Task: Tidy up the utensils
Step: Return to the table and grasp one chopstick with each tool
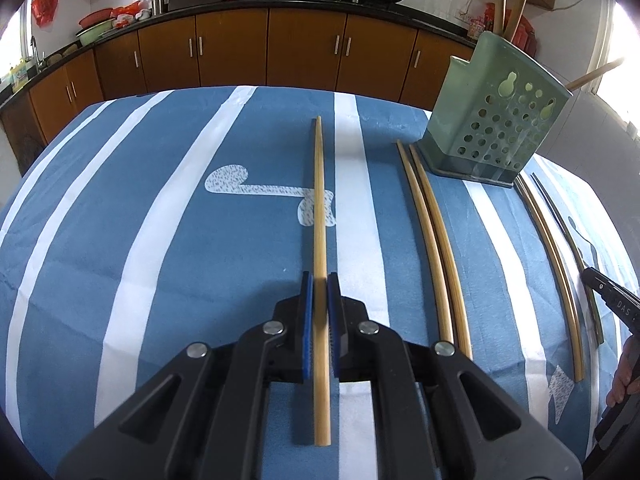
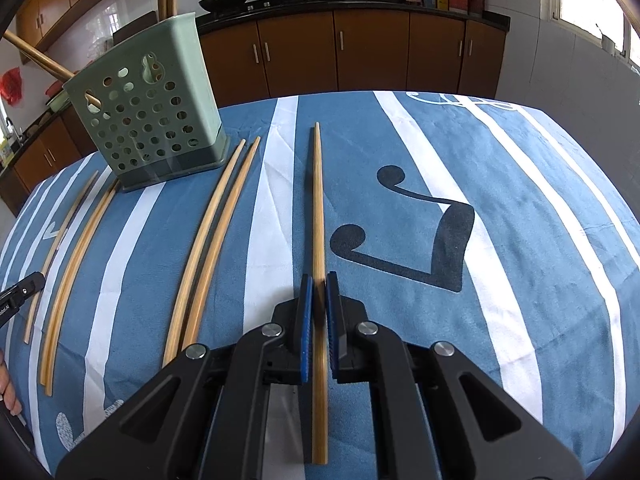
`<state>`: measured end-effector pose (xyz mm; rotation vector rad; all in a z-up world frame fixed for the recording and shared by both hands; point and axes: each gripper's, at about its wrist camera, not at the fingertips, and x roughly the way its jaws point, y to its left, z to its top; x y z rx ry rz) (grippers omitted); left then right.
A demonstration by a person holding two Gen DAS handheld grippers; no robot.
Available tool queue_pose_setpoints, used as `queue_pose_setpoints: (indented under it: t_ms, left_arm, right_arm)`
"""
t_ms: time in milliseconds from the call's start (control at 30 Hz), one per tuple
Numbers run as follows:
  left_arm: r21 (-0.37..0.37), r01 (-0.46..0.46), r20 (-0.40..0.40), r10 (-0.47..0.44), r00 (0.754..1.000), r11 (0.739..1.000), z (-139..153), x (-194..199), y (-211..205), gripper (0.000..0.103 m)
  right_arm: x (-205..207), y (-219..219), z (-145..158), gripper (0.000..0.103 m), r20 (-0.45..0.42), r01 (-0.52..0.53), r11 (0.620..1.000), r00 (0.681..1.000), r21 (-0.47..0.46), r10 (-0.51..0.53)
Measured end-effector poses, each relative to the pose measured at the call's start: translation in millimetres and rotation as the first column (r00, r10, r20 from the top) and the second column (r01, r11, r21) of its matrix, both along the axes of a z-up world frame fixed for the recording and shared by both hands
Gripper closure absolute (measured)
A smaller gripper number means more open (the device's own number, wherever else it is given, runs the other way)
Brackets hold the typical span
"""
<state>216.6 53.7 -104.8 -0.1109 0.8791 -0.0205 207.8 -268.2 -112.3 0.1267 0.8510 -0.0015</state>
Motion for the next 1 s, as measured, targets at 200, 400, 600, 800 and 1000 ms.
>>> queue_pose_setpoints:
  t_ms: [200, 400, 600, 800, 1000]
  left_arm:
    - [-0.007, 0.0, 0.0, 0.0, 1.0, 1.0, 0.0, 0.2, 1.1, 0.093]
    - [-0.02, -0.002, 0.0, 0.002, 1.0, 1.0, 0.0, 0.8, 2.2, 0.093]
    - [-0.036, -0.006, 0.001, 0.006, 1.0, 0.999, 0.0, 1.1, 4.5, 0.093]
    - [0.0, 0.014, -0.004, -0.014, 1.0, 1.0, 0.5, -13.8, -0.3, 0.093]
    - [0.026, 0.03, -0.006, -0.03, 1.0, 0.999, 0.3, -30.8, -3.3, 0.094]
  right_arm:
    - [-1.0, -0.6, -0.5, 0.095, 0.001, 0.0, 1.0, 1.0, 0.007, 0.0]
    - [-1.5, -0.5, -0.3, 0.095, 0.001, 0.0, 1.0, 1.0, 0.01, 0.0]
    - [-1.7, -0.2, 0.0, 0.095, 0.001, 0.001, 1.0, 1.0, 0.015, -0.001]
    - [-20.3, 0.6, -0.5, 0.095, -0.001, -0.013, 1.0, 1.0, 0.016, 0.013]
    - [-30.6, -1.3, -0.7, 0.095, -0.002, -0.023, 0.999, 1.0, 0.024, 0.023]
